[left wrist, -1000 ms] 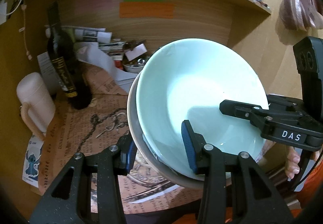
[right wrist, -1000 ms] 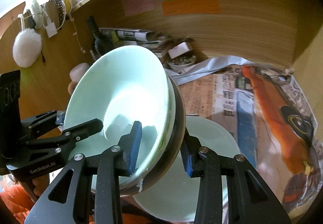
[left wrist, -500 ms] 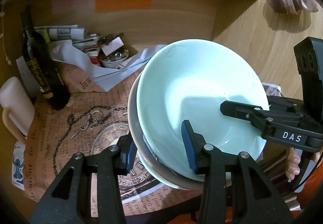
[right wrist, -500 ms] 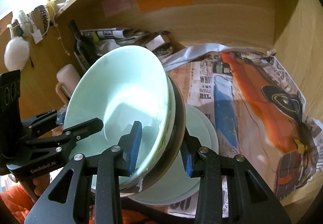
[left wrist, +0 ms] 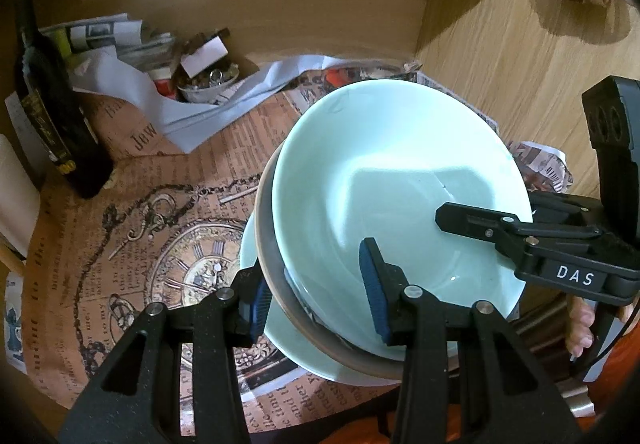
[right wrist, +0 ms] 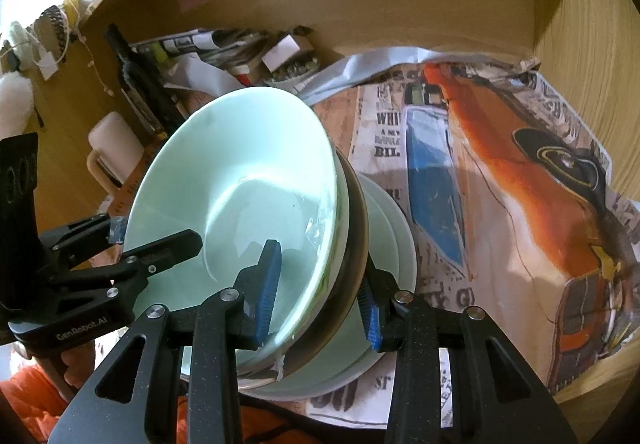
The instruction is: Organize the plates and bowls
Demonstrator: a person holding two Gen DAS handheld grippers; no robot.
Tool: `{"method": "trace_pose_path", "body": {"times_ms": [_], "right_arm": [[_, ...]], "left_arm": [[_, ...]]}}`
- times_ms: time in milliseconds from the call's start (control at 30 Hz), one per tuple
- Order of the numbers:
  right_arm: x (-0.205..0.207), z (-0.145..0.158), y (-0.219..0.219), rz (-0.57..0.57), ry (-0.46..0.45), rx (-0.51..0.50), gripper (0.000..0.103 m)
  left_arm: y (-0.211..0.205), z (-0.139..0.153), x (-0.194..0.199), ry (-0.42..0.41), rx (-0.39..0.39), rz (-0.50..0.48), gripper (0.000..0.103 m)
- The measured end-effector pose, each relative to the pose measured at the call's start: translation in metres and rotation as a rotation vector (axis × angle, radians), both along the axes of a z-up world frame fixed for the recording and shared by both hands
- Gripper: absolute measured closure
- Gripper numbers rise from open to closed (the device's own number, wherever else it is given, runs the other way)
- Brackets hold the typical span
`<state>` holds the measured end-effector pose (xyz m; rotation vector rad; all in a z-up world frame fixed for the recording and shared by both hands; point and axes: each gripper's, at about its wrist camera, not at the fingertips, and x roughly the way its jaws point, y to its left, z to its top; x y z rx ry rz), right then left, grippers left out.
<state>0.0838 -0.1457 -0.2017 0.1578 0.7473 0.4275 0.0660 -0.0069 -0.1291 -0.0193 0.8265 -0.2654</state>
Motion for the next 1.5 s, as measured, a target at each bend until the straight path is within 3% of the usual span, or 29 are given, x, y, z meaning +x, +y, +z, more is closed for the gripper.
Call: {"method": "trace_pose_path", "body": {"times_ms": [267,500,633,700,833,967,1133,1200,1300,1400,1500], "right_arm": [[0.011,-0.009,-0.003,-0.003,0.041,0.032,0.07],[0.01,-0.01,-0.003,0.016,0.023,0.046,0.065],[0.003,-0.005,-0.004,0.0,-0.035,0.009,0.064],[-0.004,0.003,-0.005,-0.018,-0.083,-0.02,0.063],[-0.024,0.021,-0.013,-0.054,-0.185,-0.016,0.051],[-0.044,0.04,-0.021,-0.073,-0.27,0.02,0.051],[-0.072,0.058,-0.023,-0.075,-0.381,0.054,0.047],[-0.084,0.062,-0.022,-0.079,-0.427,0.061,0.038],[-0.098,0.066,-0.02,-0.078,-0.483,0.06,0.034],[-0.11,0.068,-0.018,-0.089,-0.531,0.067,0.021],[-0.118,0.068,-0.017,-0.102,-0.559,0.076,0.017]], "left_arm": [[-0.002,-0.011,0.012,0.039,0.012,-0.009,0.061],[0.003,-0.014,0.018,0.055,-0.021,-0.015,0.061],[0.005,-0.013,0.016,0.033,-0.023,-0.009,0.059],[0.006,-0.008,0.011,-0.001,0.0,0.008,0.058],[0.012,0.012,-0.006,-0.103,0.014,0.043,0.044],[0.016,0.034,-0.021,-0.196,0.007,0.068,0.041],[0.014,0.063,-0.05,-0.349,0.0,0.09,0.029],[0.011,0.072,-0.063,-0.411,0.009,0.103,0.023],[0.008,0.081,-0.078,-0.484,0.007,0.115,0.013],[0.006,0.086,-0.09,-0.526,0.0,0.121,0.009],[0.006,0.088,-0.098,-0.558,-0.014,0.136,0.007]]}}
